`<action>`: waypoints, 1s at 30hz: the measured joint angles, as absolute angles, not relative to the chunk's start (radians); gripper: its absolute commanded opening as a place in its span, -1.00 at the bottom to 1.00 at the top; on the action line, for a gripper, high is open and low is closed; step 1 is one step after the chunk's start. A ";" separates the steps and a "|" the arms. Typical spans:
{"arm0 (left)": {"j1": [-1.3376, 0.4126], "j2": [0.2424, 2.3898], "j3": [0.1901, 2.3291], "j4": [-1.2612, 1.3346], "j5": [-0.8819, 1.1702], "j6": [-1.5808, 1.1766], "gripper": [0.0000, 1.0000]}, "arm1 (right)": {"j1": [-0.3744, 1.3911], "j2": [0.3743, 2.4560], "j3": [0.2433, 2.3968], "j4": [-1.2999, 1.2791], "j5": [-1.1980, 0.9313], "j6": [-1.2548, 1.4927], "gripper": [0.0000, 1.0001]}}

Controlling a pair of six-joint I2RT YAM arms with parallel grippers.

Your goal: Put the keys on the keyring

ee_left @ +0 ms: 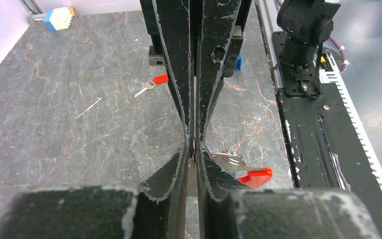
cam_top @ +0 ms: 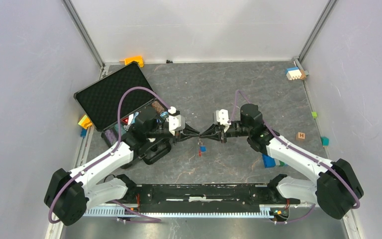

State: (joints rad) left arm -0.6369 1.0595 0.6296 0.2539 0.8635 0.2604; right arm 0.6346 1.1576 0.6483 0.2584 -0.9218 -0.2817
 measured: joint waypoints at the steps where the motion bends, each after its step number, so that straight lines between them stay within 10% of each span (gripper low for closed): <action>1: -0.637 1.060 0.629 0.266 0.863 0.259 -0.64 | 0.635 1.161 0.648 0.263 -0.922 -0.275 -1.00; 30: -0.577 1.070 0.589 0.334 0.950 0.225 -0.35 | 0.620 1.166 0.639 0.336 -0.931 -0.209 -1.00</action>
